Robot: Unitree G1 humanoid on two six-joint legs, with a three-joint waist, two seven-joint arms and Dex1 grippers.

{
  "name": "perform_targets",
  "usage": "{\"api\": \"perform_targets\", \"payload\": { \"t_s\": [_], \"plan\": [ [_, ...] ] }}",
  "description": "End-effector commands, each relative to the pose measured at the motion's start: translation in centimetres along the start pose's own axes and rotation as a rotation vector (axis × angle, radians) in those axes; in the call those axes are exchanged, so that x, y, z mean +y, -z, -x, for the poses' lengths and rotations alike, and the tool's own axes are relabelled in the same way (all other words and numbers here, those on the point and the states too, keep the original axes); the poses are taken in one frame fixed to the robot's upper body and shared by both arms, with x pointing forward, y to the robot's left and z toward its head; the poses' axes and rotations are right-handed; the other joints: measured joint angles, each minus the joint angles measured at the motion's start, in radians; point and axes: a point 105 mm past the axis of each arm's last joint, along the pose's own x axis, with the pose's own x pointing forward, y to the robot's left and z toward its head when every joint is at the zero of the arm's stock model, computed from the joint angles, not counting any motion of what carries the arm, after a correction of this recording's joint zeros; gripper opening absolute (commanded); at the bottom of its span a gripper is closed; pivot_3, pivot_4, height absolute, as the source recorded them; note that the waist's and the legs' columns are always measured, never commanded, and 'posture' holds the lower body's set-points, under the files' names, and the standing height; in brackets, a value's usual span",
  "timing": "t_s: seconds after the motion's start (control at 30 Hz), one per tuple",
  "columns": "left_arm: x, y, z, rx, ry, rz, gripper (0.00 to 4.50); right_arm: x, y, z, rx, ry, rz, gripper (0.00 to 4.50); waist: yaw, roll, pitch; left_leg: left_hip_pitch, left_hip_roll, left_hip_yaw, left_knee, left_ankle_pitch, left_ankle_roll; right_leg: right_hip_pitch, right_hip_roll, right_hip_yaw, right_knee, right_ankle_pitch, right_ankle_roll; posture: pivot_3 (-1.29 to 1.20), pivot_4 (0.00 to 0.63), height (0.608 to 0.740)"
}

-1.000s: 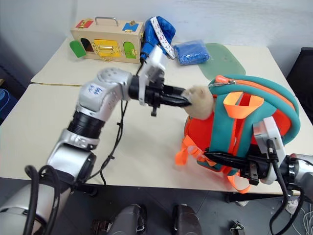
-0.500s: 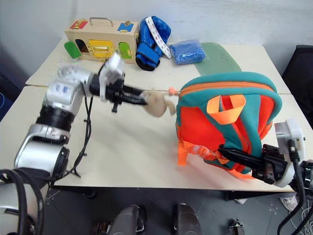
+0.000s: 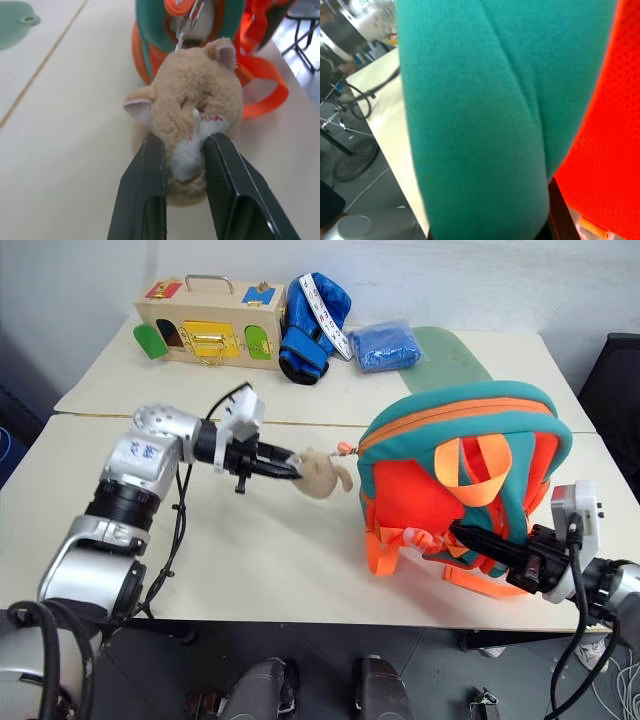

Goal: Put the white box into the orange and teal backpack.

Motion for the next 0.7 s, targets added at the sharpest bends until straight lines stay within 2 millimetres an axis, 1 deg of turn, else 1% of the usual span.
{"api": "perform_targets", "payload": {
  "t_s": [0.03,0.2,0.23,0.3,0.37,0.43,0.5,0.53,0.57,0.63,0.7],
  "plan": [
    [1.5,-5.3,2.8,-0.105,-0.060,-0.061,0.84,0.1,-0.5,-0.1,-0.029,-0.015,0.031,0.00,-0.001,0.000,0.000,0.000,0.000,0.000,0.000,0.000,0.000,0.000,0.000,0.000,0.000,0.000,0.000,0.00,0.150,0.740],
    [2.4,-10.0,4.7,-0.174,-0.109,-0.125,0.84,-0.3,-0.2,-0.3,-0.043,-0.007,0.024,0.00,-0.004,0.000,0.000,0.001,0.000,0.004,-0.001,0.000,-0.001,-0.002,0.002,0.001,0.000,0.000,0.000,0.00,0.150,0.740],
    [2.5,-10.5,5.0,-0.184,-0.115,-0.127,0.84,-0.4,-0.2,-0.3,-0.047,-0.005,0.022,0.00,-0.004,0.000,0.000,0.001,0.000,0.004,-0.001,0.001,-0.002,-0.003,0.002,0.001,0.001,0.000,0.000,0.00,0.150,0.740],
    [2.5,-10.4,5.2,-0.176,-0.114,-0.130,0.84,-0.3,-0.3,-0.4,-0.055,-0.008,0.019,0.00,-0.004,0.000,0.000,0.000,0.001,0.005,-0.001,0.001,-0.003,-0.003,0.002,0.001,0.001,0.000,0.000,0.00,0.150,0.740],
    [2.3,-8.7,5.0,-0.137,-0.091,-0.119,0.84,-0.1,-0.3,-0.6,-0.059,-0.016,0.017,0.00,-0.003,0.000,0.000,0.001,0.001,0.005,-0.001,0.001,-0.003,-0.004,0.002,0.001,0.001,0.000,0.000,0.00,0.150,0.740],
    [1.6,-5.4,4.2,-0.067,-0.047,-0.090,0.84,0.1,-0.3,-0.7,-0.060,-0.024,0.018,0.00,-0.004,0.001,0.000,0.001,0.001,0.005,-0.001,0.001,-0.003,-0.003,0.002,0.003,0.001,0.000,0.000,0.00,0.150,0.740],
    [0.1,-1.5,3.1,0.003,0.013,-0.041,0.84,0.3,-0.7,-0.7,-0.064,-0.034,0.022,0.00,-0.008,0.003,-0.002,0.002,0.001,0.006,-0.001,0.002,-0.003,-0.003,0.001,0.006,0.002,0.000,0.000,0.00,0.150,0.740],
    [-0.5,-0.4,2.8,0.020,0.027,-0.027,0.84,0.4,-0.9,-0.6,-0.065,-0.037,0.024,0.00,-0.007,0.003,-0.001,0.003,0.001,0.007,-0.002,0.002,-0.004,-0.003,0.001,0.007,0.003,0.000,0.000,0.00,0.150,0.740],
    [-1.1,1.3,2.2,0.055,0.034,-0.012,0.84,0.6,-1.1,-0.6,-0.065,-0.046,0.029,0.00,-0.004,0.002,-0.001,0.003,0.001,0.007,-0.001,0.002,-0.004,-0.003,0.001,0.008,0.004,-0.001,0.000,0.00,0.150,0.740],
    [-2.0,3.9,1.3,0.115,0.025,-0.005,0.84,0.9,-1.3,-0.6,-0.058,-0.064,0.038,0.00,-0.002,0.002,-0.001,0.001,0.001,0.006,0.001,0.002,-0.004,-0.004,0.001,0.007,0.004,0.000,0.000,0.00,0.150,0.740],
    [-2.4,5.2,0.6,0.139,0.010,0.007,0.84,1.1,-1.5,-0.6,-0.049,-0.076,0.043,0.00,0.005,0.001,-0.001,0.000,0.001,0.005,0.001,0.001,-0.002,-0.004,0.000,0.007,0.004,0.000,0.000,0.00,0.150,0.740]
  ]
}}
